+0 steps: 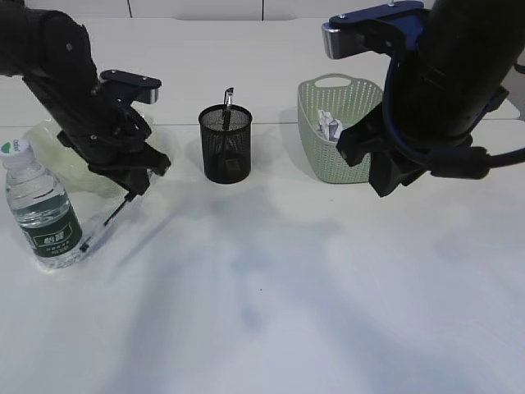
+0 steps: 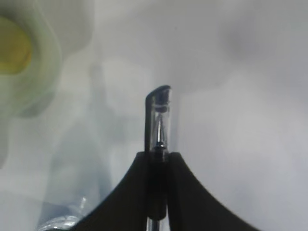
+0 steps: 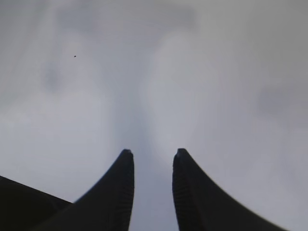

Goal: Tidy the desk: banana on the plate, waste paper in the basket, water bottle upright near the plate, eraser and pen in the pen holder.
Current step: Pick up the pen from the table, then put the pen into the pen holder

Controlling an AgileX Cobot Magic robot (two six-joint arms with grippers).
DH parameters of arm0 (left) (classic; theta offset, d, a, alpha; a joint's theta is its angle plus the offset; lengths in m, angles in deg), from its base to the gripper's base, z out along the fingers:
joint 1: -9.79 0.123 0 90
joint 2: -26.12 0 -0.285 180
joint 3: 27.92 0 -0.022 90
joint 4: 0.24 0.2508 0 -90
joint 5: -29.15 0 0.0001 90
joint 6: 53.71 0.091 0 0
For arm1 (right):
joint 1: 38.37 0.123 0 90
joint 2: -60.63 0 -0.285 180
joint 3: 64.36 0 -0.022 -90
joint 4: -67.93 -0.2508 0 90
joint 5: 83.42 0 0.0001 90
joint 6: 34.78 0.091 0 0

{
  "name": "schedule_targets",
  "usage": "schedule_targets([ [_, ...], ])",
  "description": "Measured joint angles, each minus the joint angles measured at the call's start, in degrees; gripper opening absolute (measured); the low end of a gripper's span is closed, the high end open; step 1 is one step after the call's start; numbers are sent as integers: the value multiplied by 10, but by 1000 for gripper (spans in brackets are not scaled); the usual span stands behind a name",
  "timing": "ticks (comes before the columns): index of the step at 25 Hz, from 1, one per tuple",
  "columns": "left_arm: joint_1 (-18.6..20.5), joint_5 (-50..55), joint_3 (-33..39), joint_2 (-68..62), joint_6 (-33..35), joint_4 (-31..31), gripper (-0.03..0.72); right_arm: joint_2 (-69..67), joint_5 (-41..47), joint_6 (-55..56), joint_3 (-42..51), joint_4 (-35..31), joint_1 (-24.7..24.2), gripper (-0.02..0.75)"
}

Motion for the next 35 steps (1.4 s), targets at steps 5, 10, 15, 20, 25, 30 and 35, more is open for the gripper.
schedule_targets([
  [5, 0, -38, -8, 36, 1, -5, 40, 0, 0, 0, 0, 0, 0, 211],
  [10, 0, -99, -26, 50, 1, -32, 40, 0, 0, 0, 0, 0, 0, 211],
  [15, 0, -177, -27, 50, 1, -69, 40, 0, 0, 0, 0, 0, 0, 211],
  [20, 0, -277, -27, 50, 1, -96, 40, 0, 0, -1, 0, 0, 0, 211],
  [25, 0, -369, -27, 50, 1, -103, 40, 0, 0, -1, 0, 0, 0, 211],
  [30, -3, -435, -27, 50, 1, -106, 40, 0, 0, -1, 0, 0, 0, 211],
  [35, -23, -491, -27, 32, 1, -107, 40, 0, 0, -1, 0, 0, 0, 211],
])
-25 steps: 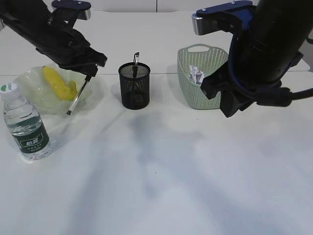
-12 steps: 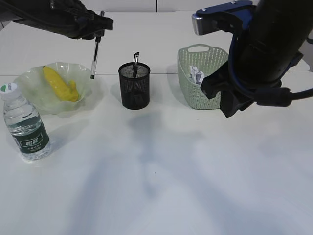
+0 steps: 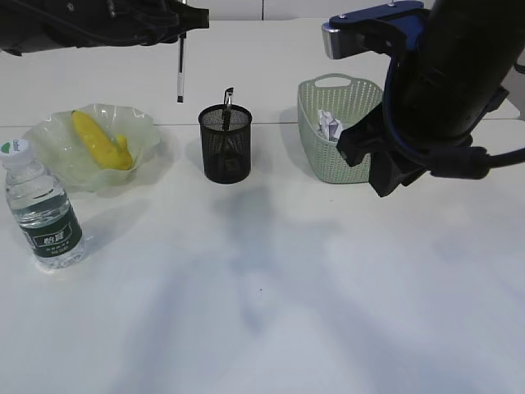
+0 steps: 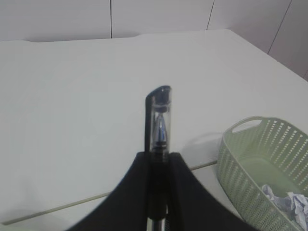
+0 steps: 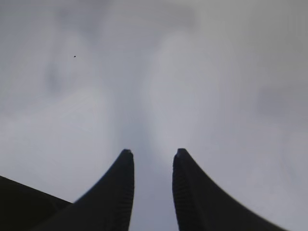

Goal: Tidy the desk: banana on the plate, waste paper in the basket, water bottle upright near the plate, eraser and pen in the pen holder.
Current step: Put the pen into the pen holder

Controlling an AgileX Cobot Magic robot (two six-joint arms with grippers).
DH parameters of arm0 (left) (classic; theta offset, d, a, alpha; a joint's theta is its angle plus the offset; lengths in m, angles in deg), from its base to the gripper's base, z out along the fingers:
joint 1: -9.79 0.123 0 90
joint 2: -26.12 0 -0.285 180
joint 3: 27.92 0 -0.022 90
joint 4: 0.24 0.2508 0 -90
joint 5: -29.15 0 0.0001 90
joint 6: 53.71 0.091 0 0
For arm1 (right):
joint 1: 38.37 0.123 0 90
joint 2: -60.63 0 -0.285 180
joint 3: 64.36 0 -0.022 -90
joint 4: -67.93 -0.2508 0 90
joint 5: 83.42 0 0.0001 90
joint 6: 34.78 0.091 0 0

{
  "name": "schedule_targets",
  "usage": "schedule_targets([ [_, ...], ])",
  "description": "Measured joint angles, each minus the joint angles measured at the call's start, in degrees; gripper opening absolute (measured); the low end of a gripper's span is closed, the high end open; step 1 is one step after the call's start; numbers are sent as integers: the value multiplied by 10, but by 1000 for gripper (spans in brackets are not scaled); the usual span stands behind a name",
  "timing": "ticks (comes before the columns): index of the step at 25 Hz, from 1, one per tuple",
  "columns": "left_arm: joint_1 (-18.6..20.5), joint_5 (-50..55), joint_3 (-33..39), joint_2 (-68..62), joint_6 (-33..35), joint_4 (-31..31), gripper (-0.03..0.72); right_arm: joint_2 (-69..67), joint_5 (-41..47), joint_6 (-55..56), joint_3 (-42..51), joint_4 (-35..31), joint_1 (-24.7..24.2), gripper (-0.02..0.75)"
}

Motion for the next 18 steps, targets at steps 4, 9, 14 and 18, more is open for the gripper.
schedule_targets([
  [4, -8, -38, 0, -18, -4, 0, 40, 0, 0, 0, 0, 0, 0, 211],
  [9, -8, -80, 0, -35, -26, 0, 40, 0, 0, 0, 0, 0, 0, 211],
  [14, -12, -121, 0, -48, -45, 1, 40, 0, 0, 0, 0, 0, 0, 211],
  [18, -16, -141, 0, -63, -71, 19, 40, 0, 0, 0, 0, 0, 0, 211],
])
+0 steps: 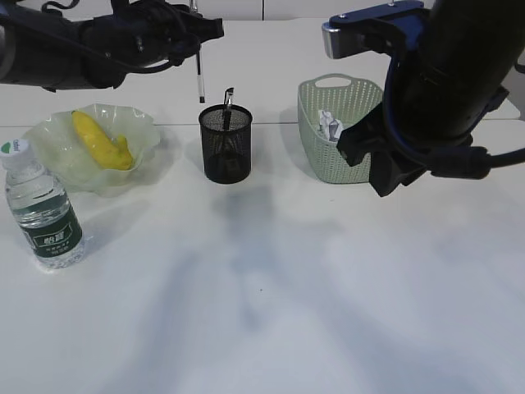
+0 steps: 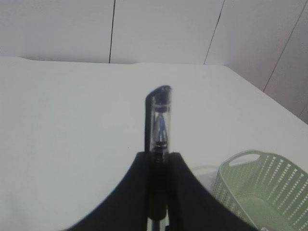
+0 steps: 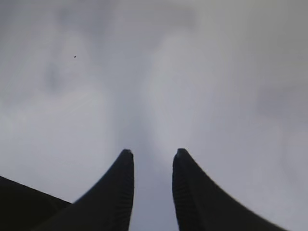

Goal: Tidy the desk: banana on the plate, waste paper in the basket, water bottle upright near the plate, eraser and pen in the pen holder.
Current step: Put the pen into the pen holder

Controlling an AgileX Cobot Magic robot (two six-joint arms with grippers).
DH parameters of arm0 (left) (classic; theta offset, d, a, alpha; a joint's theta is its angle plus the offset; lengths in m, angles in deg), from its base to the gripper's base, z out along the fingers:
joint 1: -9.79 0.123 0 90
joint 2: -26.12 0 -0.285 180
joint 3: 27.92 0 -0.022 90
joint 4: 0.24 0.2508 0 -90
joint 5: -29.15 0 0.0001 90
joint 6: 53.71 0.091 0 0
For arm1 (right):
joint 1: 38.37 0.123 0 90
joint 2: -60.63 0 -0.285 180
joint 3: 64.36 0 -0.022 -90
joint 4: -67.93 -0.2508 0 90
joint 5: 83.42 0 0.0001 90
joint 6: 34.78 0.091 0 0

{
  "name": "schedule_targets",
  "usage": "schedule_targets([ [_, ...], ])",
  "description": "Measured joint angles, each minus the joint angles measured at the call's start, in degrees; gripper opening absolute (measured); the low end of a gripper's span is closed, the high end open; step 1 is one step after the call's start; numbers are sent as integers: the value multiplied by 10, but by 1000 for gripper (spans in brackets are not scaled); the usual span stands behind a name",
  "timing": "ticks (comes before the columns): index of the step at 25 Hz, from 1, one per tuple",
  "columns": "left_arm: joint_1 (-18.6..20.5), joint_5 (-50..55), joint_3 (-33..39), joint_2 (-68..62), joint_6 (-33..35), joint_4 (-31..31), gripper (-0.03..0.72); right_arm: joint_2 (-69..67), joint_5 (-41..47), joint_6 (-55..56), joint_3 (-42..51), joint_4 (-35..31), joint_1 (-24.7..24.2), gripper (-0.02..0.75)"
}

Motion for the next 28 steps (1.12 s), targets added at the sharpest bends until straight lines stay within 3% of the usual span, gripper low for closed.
schedule_targets([
  [18, -2, -28, 0, -61, -60, 60, 40, 0, 0, 0, 0, 0, 0, 211],
  [28, -2, 49, 0, -62, -65, 99, 40, 0, 0, 0, 0, 0, 0, 211],
])
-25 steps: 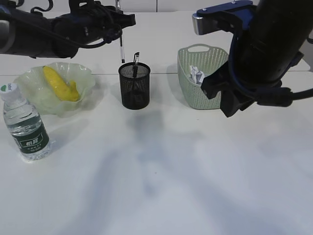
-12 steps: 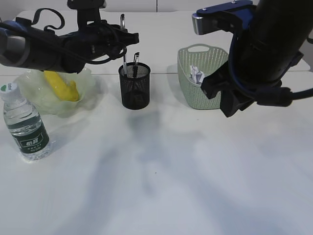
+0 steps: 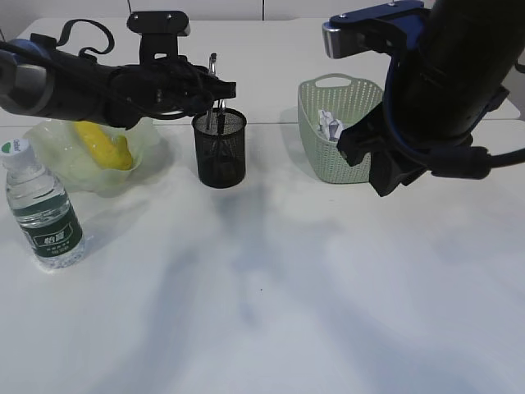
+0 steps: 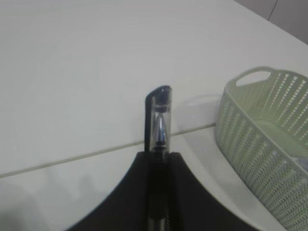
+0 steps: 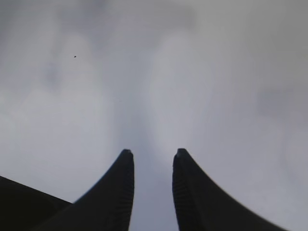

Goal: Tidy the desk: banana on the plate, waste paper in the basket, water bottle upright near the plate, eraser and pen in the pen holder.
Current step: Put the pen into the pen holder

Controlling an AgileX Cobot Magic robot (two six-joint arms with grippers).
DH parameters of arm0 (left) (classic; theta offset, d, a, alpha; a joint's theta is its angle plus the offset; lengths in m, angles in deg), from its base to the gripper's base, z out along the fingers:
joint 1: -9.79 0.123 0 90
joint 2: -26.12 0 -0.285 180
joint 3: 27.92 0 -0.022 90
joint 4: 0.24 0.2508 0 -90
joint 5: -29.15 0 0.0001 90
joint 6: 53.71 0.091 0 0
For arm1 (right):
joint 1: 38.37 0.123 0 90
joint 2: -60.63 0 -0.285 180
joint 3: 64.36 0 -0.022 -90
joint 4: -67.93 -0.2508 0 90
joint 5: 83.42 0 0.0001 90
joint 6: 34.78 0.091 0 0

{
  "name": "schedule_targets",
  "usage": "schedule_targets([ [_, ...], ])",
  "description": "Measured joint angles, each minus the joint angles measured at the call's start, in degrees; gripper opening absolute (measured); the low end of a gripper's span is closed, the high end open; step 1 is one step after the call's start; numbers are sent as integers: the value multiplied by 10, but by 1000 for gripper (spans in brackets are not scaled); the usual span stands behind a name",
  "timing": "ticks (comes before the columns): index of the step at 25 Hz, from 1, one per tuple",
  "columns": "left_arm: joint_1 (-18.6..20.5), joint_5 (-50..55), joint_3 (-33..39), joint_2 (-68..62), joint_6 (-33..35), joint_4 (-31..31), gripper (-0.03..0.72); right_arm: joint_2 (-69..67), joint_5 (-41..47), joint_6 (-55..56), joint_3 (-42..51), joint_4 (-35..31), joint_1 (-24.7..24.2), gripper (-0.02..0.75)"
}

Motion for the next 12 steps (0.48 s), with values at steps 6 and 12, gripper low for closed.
schedule_targets([
  [6, 0, 15, 0, 0, 0, 3, 60, 0, 0, 0, 0, 0, 0, 211],
  [12, 0, 14, 0, 0, 0, 3, 194, 0, 0, 0, 0, 0, 0, 211],
])
